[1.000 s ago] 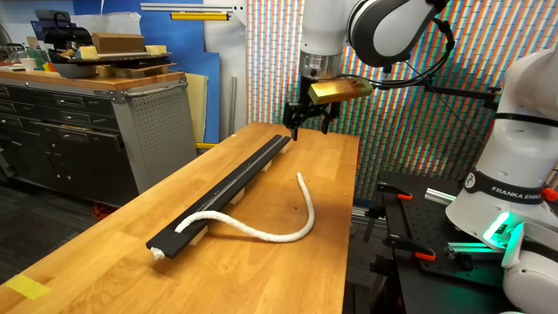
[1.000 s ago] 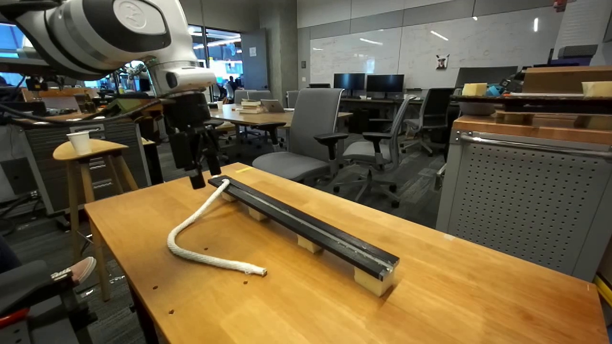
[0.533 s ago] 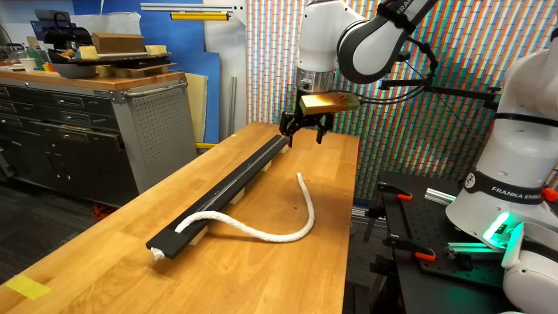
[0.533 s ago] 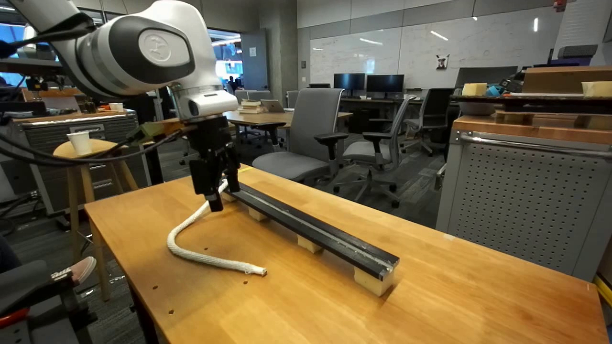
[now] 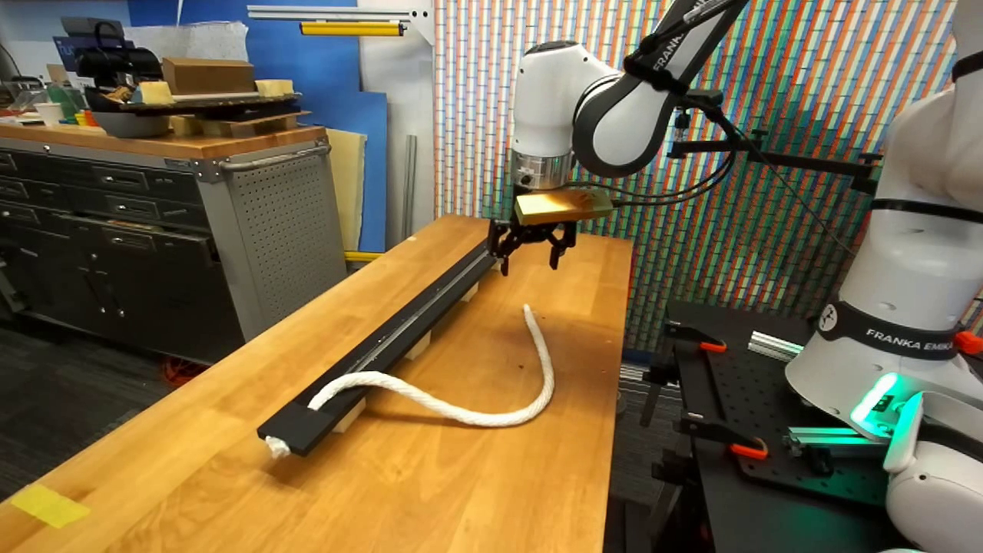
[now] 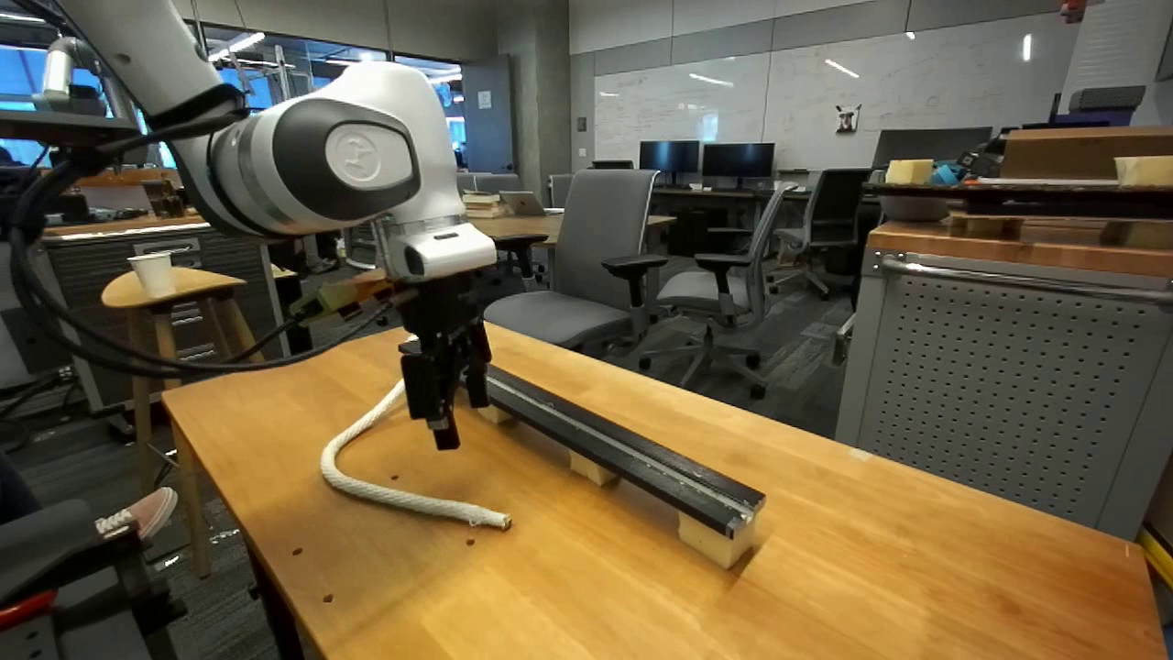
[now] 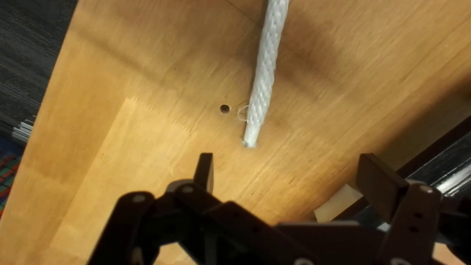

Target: Pick up the rope and arrange it straight on the object

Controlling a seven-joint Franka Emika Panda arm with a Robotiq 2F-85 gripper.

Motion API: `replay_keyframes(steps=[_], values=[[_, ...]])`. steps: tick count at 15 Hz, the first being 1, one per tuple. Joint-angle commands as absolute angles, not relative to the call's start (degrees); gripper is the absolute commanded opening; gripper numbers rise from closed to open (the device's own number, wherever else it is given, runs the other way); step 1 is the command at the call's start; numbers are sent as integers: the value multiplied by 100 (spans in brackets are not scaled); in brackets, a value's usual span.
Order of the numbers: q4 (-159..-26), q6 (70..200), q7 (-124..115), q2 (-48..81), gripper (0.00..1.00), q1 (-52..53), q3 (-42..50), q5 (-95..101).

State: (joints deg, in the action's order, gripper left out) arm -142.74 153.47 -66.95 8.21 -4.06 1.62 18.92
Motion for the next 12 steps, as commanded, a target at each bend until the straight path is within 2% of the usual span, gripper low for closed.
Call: replay_keyframes(steps=[1, 12], values=[[-13957, 15726, -7062, 1346, 100, -46, 549, 2081], [-13696, 16362, -7349, 2322, 100, 1022, 1618, 1930]])
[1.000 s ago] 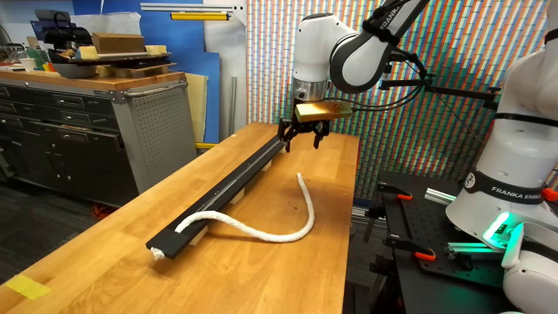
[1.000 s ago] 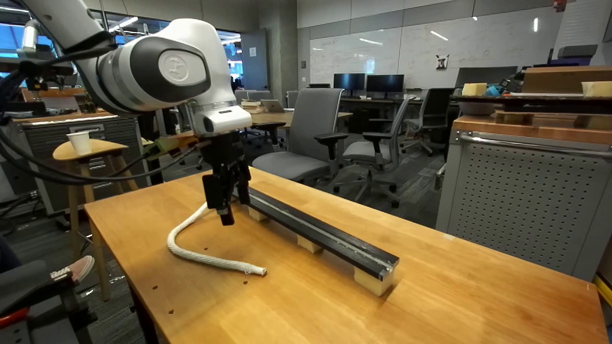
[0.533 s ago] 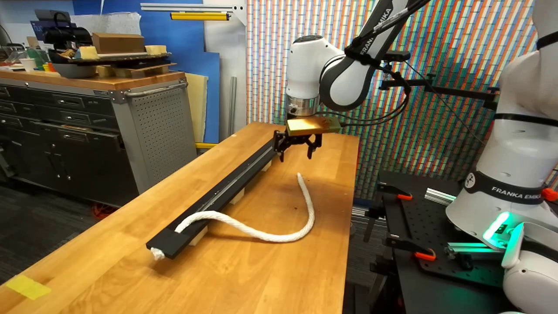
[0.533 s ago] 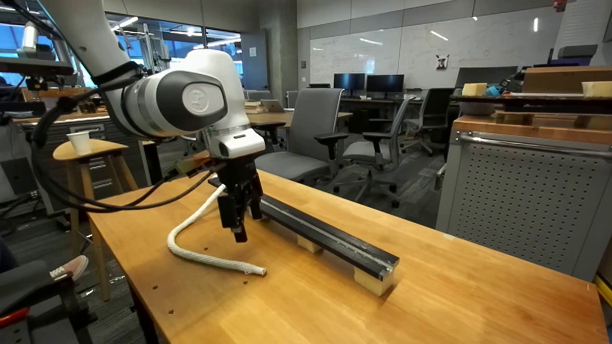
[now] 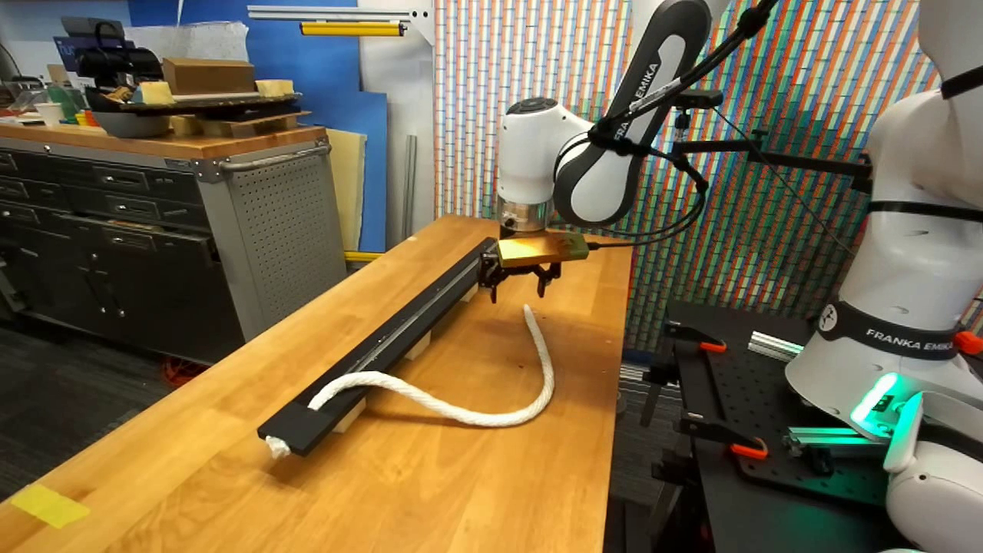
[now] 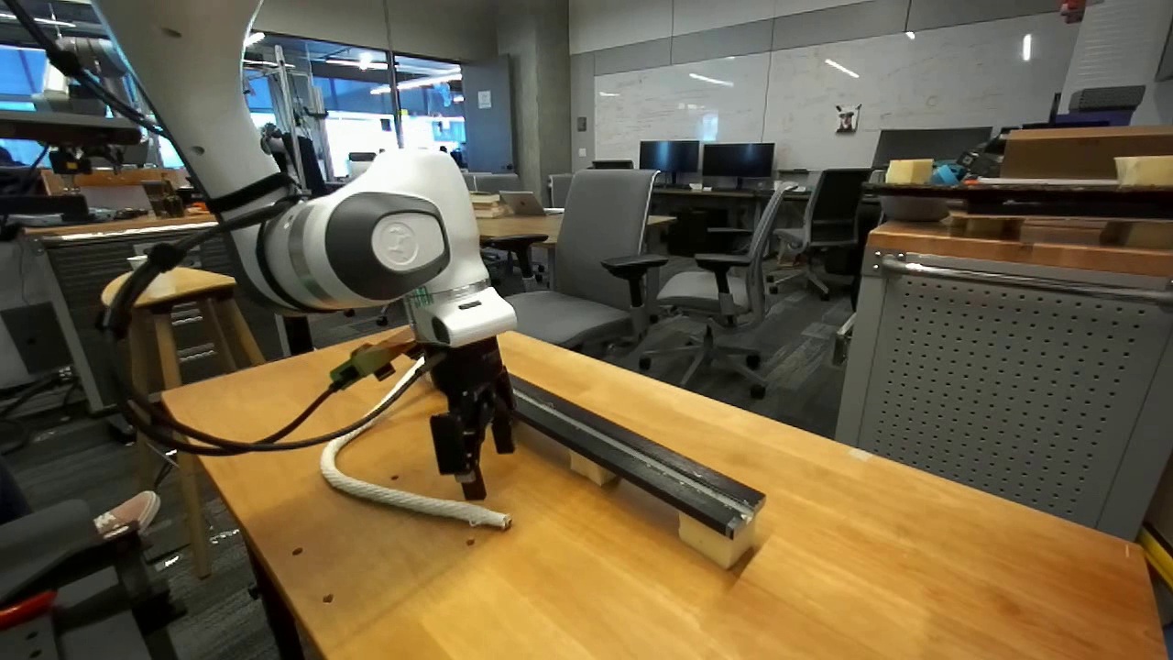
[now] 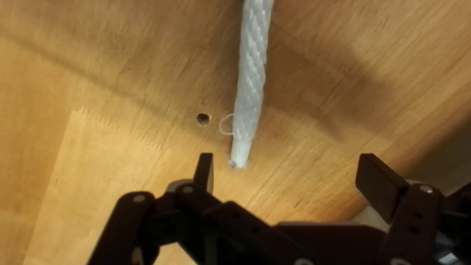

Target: Pick up the rope and arrange it straight on the object

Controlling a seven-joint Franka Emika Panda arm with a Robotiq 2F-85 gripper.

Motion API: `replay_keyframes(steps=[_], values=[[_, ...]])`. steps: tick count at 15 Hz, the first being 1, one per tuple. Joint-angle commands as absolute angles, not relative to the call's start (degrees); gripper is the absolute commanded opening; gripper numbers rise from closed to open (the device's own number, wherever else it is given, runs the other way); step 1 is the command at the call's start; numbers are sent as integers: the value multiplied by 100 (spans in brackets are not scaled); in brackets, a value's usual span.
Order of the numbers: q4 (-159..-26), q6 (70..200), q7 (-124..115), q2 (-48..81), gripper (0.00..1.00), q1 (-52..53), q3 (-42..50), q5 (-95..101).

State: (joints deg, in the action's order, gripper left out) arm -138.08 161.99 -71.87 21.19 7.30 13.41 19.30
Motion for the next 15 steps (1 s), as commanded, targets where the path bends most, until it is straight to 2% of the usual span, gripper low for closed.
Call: replay_keyframes(steps=[1, 7, 8, 9, 11, 15], values=[[-13691, 16378, -7320, 2372, 100, 1052, 1637, 1864], [-13689, 16423, -7264, 2543, 100, 1179, 1769, 1666], [-13694, 16439, -7249, 2558, 95, 1175, 1777, 1625], [-13705, 16436, -7217, 2564, 75, 1144, 1755, 1546], [-13706, 16434, -7205, 2590, 68, 1136, 1768, 1439], [-13738, 16450, -7171, 2594, 37, 1103, 1768, 1245]])
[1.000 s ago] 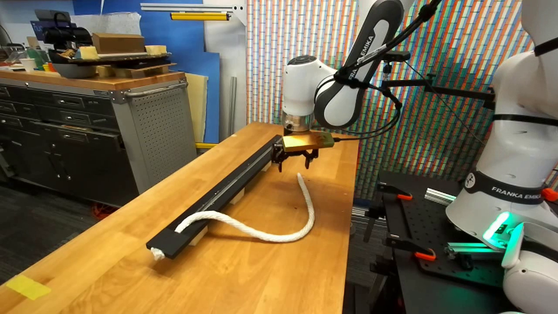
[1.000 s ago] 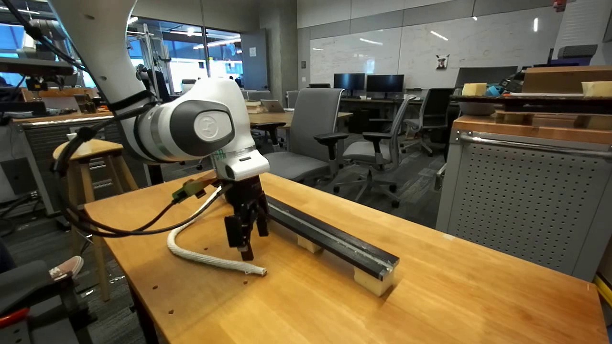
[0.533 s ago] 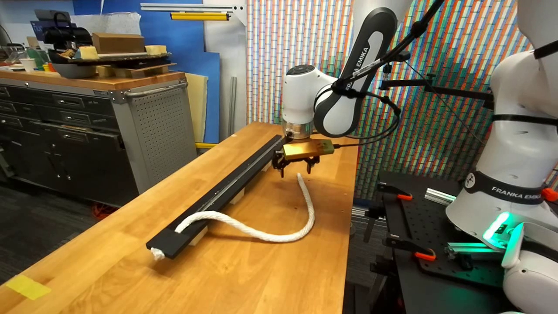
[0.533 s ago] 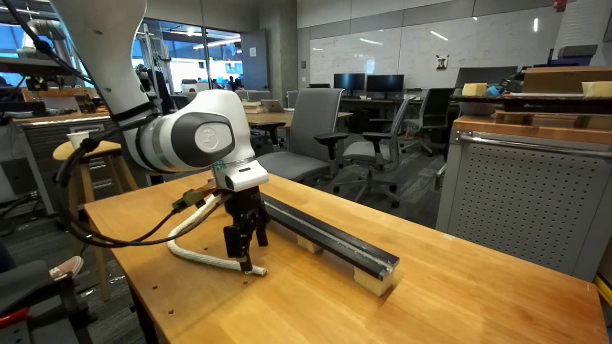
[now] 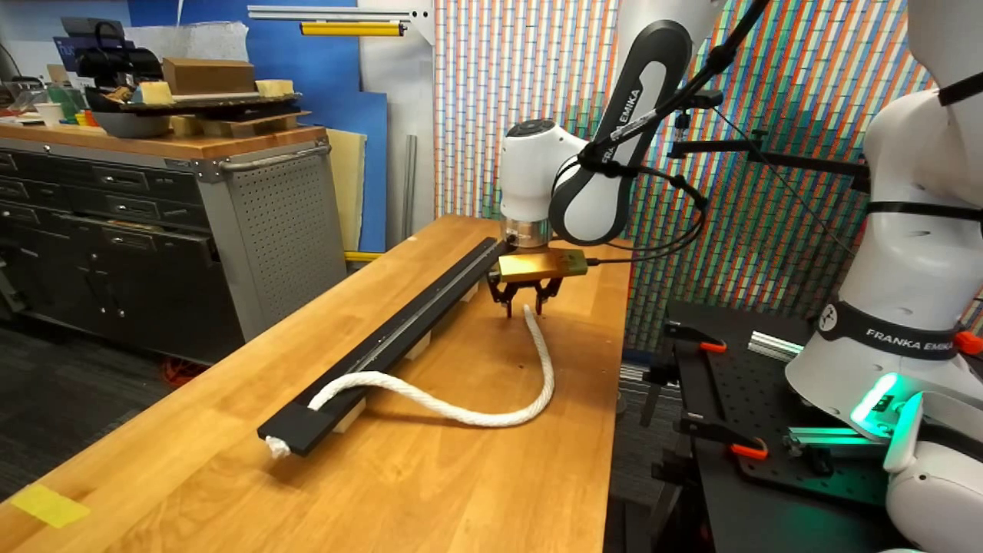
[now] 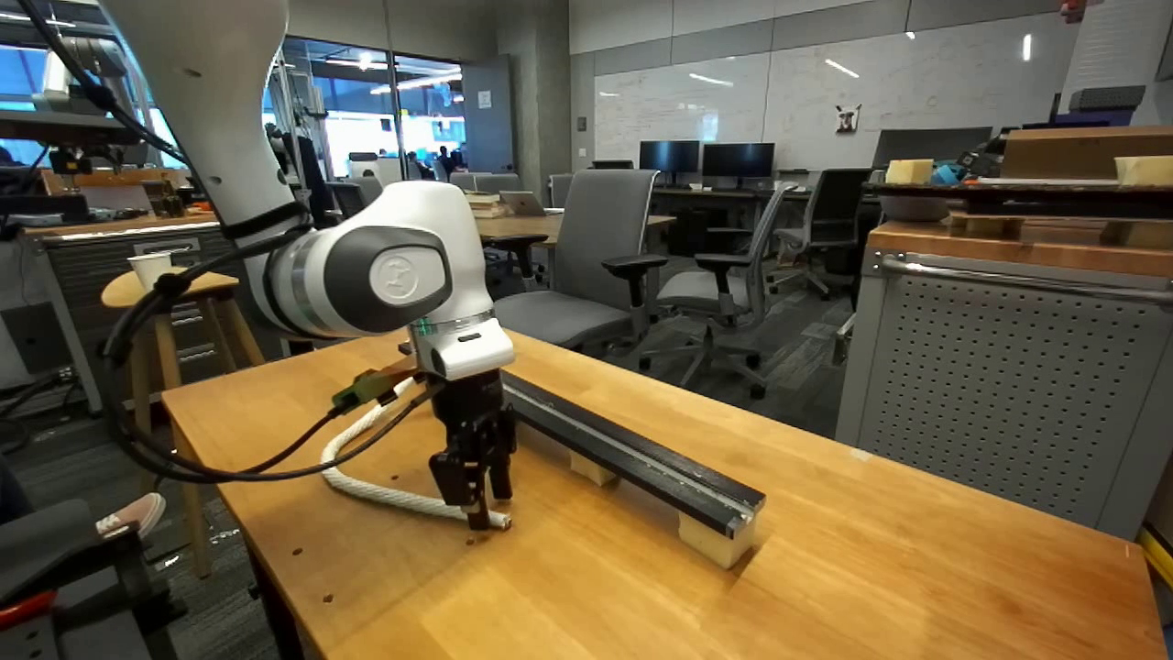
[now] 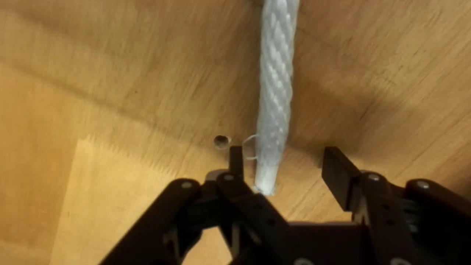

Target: Pick up the rope and arrange it straight on the object

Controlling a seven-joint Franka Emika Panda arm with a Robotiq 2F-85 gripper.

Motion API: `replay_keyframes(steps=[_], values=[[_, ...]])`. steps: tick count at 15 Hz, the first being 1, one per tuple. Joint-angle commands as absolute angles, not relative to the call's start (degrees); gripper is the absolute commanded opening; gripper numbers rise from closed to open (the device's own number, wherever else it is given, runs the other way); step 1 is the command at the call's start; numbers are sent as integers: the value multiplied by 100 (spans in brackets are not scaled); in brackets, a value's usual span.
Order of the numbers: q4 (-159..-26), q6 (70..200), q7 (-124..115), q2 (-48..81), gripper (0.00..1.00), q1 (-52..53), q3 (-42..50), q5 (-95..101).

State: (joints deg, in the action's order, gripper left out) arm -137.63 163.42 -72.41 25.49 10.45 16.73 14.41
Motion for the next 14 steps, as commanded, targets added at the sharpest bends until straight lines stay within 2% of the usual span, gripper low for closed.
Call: replay_keyframes(steps=[1, 5, 10, 14], values=[[-13745, 16456, -7164, 2591, 28, 1096, 1769, 1211], [-13780, 16425, -7123, 2546, 1, 1042, 1724, 1022], [-13876, 16405, -7244, 2420, 3, 1230, 1935, 1138], [-13977, 16358, -7798, 2163, 3, 1977, 2886, 1804]])
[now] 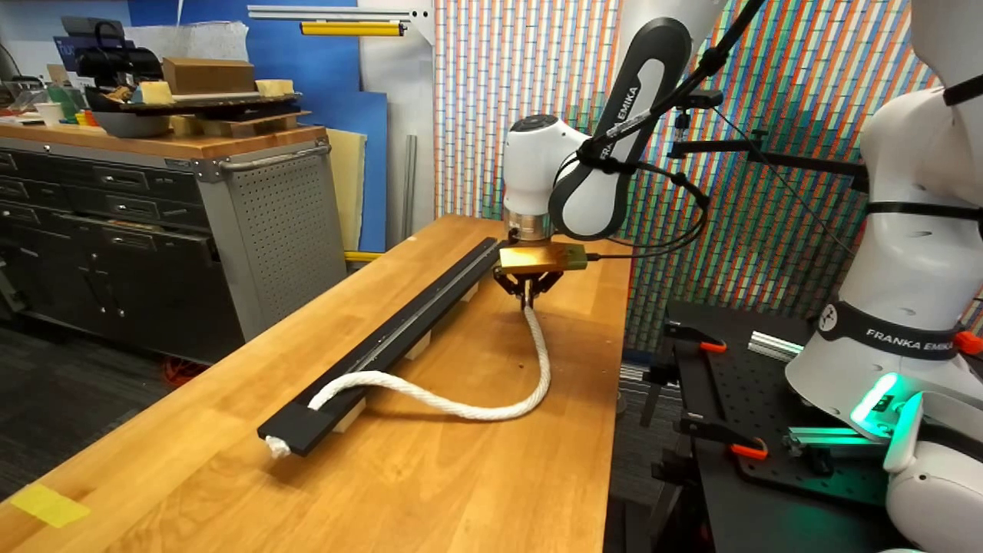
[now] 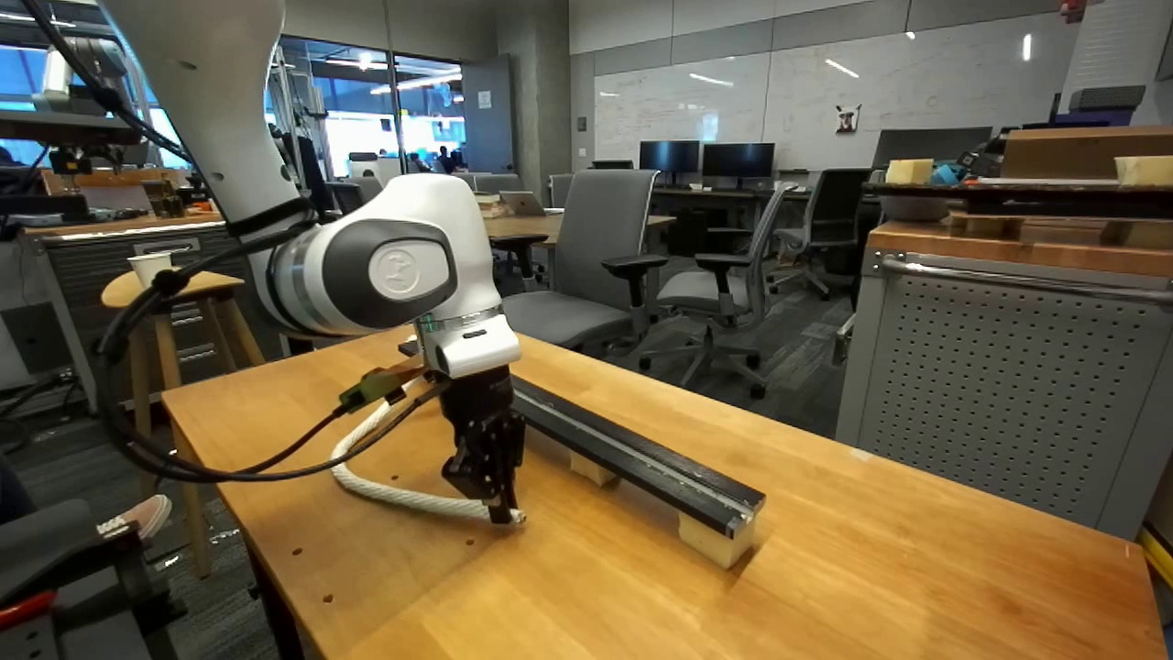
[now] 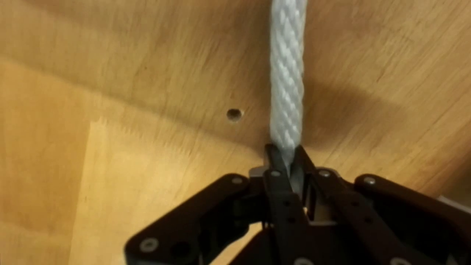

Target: Pick up the rope and arrange it straight on the object

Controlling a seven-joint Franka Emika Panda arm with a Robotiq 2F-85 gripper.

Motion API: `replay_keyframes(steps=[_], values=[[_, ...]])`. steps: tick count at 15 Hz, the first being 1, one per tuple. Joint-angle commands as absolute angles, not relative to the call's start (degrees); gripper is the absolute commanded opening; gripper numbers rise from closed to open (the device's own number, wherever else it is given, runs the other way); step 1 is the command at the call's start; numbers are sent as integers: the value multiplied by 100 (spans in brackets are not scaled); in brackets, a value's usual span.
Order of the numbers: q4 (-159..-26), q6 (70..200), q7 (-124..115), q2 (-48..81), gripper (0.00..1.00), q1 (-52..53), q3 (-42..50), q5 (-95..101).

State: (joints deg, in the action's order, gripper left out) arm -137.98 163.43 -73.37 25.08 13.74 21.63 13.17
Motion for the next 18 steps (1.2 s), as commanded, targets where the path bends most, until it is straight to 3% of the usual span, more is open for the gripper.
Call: replay_keyframes(steps=[1, 7, 12, 15, 16, 18], values=[[-13995, 16335, -7984, 2051, 3, 2191, 3169, 2040], [-13870, 16081, -9417, 1301, 3, 3459, 4788, 3936], [-13475, 15436, -10340, 745, 3, 4110, 5419, 4940], [-13159, 14949, -10730, 564, 3, 4293, 5475, 5256], [-13020, 14670, -11018, 377, 3, 3424, 4556, 5587], [-12832, 14234, -11335, 246, 3, 2890, 3921, 5781]])
